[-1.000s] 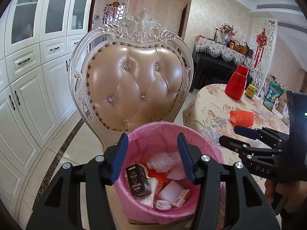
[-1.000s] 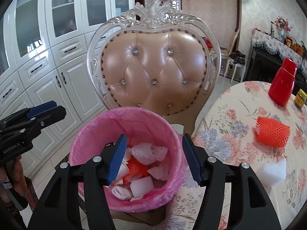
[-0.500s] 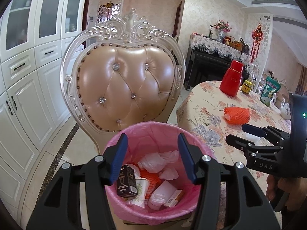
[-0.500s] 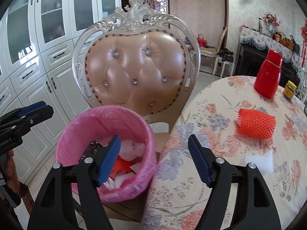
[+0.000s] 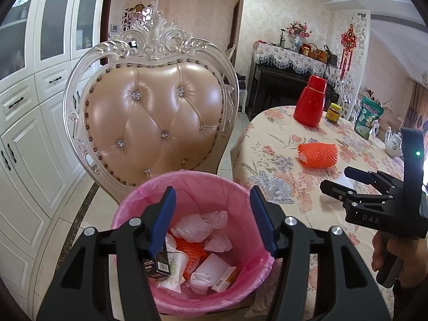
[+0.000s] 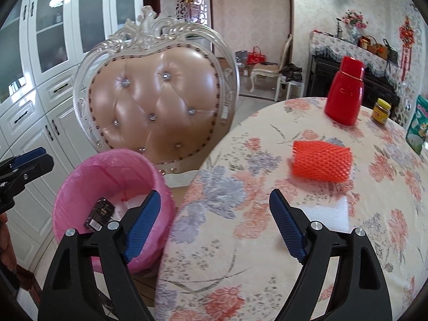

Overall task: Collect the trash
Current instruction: 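Move both open tools back toward the white foam block and orange net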

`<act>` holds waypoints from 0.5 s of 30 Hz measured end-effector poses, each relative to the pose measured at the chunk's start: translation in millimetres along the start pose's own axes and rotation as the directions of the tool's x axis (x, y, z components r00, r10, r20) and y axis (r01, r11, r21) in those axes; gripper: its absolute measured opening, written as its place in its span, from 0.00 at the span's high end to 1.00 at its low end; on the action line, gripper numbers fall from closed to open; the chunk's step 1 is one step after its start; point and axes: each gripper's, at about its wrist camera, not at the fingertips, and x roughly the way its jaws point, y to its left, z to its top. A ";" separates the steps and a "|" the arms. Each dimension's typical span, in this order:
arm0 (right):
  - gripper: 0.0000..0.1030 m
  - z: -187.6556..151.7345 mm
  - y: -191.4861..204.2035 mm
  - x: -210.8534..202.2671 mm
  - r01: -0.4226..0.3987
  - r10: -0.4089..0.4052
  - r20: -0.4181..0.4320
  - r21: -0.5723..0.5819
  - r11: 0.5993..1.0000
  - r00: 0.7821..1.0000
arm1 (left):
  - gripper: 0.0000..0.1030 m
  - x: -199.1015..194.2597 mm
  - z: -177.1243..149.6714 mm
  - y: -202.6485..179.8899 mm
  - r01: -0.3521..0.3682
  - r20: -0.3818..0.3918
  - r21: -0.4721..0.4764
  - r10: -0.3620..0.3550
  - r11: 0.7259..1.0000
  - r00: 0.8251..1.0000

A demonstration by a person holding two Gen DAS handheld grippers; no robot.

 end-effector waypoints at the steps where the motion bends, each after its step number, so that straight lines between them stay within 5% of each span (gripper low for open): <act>1: 0.20 -0.3 -2.9 -0.2 0.006 -0.006 0.001 0.003 1.000 1.000 | 0.46 0.8 -0.3 -2.4 0.002 -0.001 0.003 -0.002 1.000 1.000; 15: 0.18 -1.2 -52.9 16.0 0.081 -0.080 -0.015 0.078 0.994 0.997 | 0.45 18.7 3.6 -20.7 0.019 -0.020 0.017 -0.018 1.000 1.000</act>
